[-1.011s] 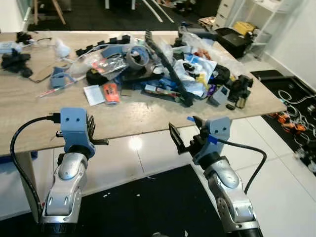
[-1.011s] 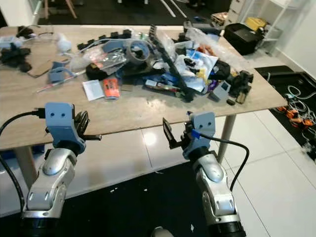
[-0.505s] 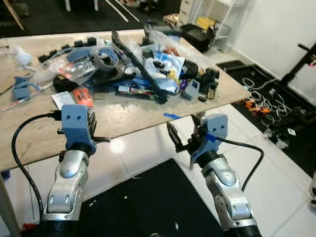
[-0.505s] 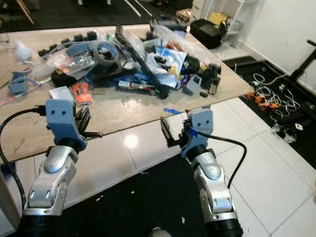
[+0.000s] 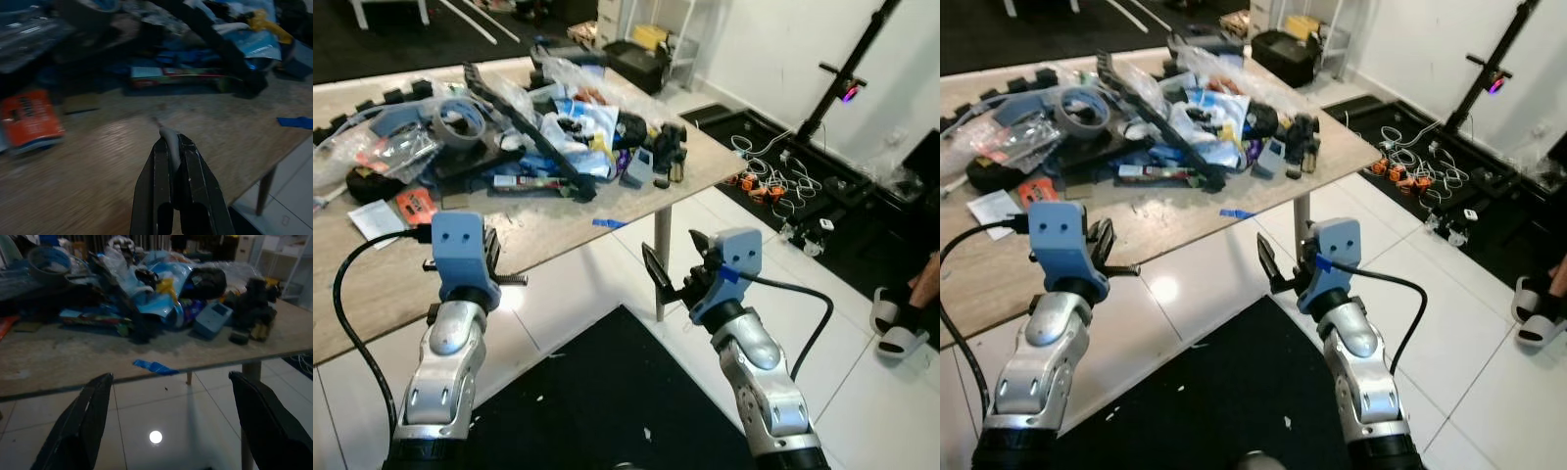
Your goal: Picking trash to rubbish bin
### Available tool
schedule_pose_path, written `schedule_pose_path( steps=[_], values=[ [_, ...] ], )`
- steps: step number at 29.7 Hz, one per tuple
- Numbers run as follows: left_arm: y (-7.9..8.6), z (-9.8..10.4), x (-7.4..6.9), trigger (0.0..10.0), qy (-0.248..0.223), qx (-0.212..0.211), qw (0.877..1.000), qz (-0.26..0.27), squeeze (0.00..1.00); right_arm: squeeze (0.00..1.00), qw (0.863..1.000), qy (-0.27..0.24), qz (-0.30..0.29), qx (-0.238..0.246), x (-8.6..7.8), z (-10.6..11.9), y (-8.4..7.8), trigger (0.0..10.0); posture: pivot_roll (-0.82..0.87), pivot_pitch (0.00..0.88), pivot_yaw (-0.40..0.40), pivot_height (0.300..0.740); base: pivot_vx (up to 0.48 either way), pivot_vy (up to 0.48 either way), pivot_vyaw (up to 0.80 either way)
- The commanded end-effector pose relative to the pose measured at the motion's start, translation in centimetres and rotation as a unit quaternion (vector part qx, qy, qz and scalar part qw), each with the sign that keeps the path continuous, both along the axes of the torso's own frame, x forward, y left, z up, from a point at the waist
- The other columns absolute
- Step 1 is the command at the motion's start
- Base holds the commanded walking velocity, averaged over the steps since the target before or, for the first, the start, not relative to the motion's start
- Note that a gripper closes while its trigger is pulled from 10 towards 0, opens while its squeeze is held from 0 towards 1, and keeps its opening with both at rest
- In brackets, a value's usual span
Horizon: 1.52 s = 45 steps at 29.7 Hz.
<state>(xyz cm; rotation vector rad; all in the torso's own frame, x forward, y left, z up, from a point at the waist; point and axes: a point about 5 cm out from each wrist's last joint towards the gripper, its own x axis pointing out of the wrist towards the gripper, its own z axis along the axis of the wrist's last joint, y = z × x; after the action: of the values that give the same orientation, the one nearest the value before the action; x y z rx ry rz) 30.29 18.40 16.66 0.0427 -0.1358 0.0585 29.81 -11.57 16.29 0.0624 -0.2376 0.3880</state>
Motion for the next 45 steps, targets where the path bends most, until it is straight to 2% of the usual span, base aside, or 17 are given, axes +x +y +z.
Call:
schedule_pose_path(
  steps=[1,14,19,35,40,45],
  values=[
    [-0.6,-0.1,0.2,10.0,0.002,0.007,1.0,-0.009,0.0,0.0,1.0,0.007,0.0,0.0,-0.2,-0.2,-0.2,10.0,-0.04,0.134,-0.103,0.74,0.0,0.0,-0.58],
    [-1.1,-0.4,0.2,10.0,0.005,0.004,1.0,-0.015,0.0,0.0,1.0,0.006,0.009,-0.001,0.0,-0.3,0.1,10.0,-0.04,0.116,-0.107,0.74,0.0,0.0,-0.58],
    [-1.4,-0.5,0.0,10.0,0.003,0.004,1.0,-0.023,0.0,0.0,1.0,0.011,0.007,-0.004,-0.2,-0.7,-0.3,10.0,-0.03,0.101,-0.091,0.74,0.0,0.0,-0.58],
    [-0.7,-0.6,0.0,10.0,0.003,0.01,1.0,-0.016,0.0,0.0,1.0,0.011,0.011,-0.004,0.0,-0.9,0.0,10.0,-0.01,0.079,-0.094,0.74,0.0,0.0,-0.58],
    [-0.8,-0.1,0.4,10.0,0.0,0.02,0.999,-0.031,0.0,0.0,1.0,0.011,0.001,0.008,0.0,-1.2,0.1,10.0,0.01,0.076,-0.058,0.74,0.0,0.0,-0.58],
    [-0.9,0.5,1.1,10.0,0.002,0.035,0.998,-0.055,0.0,0.0,0.999,0.011,-0.026,0.02,-0.2,-1.6,-0.2,10.0,0.02,0.073,0.01,0.74,0.0,0.0,-0.58]
  ],
)
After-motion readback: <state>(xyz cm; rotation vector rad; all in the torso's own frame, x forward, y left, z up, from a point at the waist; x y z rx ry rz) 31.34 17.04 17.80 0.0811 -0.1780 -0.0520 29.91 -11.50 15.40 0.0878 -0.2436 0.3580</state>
